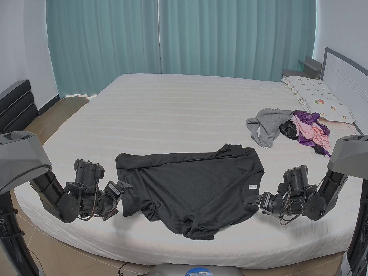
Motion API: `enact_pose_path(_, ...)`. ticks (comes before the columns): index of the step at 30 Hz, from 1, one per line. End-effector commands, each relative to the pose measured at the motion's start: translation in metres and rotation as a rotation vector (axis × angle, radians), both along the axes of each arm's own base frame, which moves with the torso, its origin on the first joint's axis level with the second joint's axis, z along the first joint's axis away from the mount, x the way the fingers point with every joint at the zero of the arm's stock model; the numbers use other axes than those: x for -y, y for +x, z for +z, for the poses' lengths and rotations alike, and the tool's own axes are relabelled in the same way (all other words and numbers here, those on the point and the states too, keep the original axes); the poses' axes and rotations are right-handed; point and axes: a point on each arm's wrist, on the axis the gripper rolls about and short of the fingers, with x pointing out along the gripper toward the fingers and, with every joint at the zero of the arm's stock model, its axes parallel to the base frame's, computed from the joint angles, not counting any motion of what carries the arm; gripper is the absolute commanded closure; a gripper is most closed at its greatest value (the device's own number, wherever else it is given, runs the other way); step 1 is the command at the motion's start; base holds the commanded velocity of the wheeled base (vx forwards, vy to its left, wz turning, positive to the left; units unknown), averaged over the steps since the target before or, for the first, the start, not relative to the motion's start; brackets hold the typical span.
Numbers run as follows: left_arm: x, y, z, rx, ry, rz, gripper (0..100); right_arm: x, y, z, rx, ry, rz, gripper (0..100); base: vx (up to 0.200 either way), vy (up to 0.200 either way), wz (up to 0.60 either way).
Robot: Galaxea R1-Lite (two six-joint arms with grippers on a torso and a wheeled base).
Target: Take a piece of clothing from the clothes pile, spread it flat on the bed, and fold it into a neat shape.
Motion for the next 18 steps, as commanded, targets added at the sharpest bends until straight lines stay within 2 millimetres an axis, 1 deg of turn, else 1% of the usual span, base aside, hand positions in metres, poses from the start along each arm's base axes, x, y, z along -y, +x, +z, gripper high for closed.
enact_pose_path(1,-0.001,-0.003,-0.005,-0.021,0.006,-0.002,0,-0.008,0.002,-0.008,-0.022,0.009,0.005,0,0.0,0.0,0.0)
enact_pose_path(9,-0.001,-0.003,-0.005,-0.019,0.006,0.002,0,-0.02,0.005,-0.016,-0.028,-0.013,0.015,0,0.0,0.0,0.0)
enact_pose_path(14,-0.001,-0.003,-0.005,-0.019,0.006,0.002,0,-0.022,0.008,-0.018,-0.023,-0.016,0.012,0,0.0,0.0,0.0)
enact_pose_path(15,-0.002,-0.003,-0.005,-0.019,0.006,0.003,0,-0.023,0.008,-0.018,-0.024,-0.018,0.009,100,0.0,0.0,0.0)
enact_pose_path(18,-0.001,-0.003,-0.005,-0.021,0.006,0.002,0,-0.024,0.008,-0.019,-0.02,-0.033,-0.003,100,0.0,0.0,0.0)
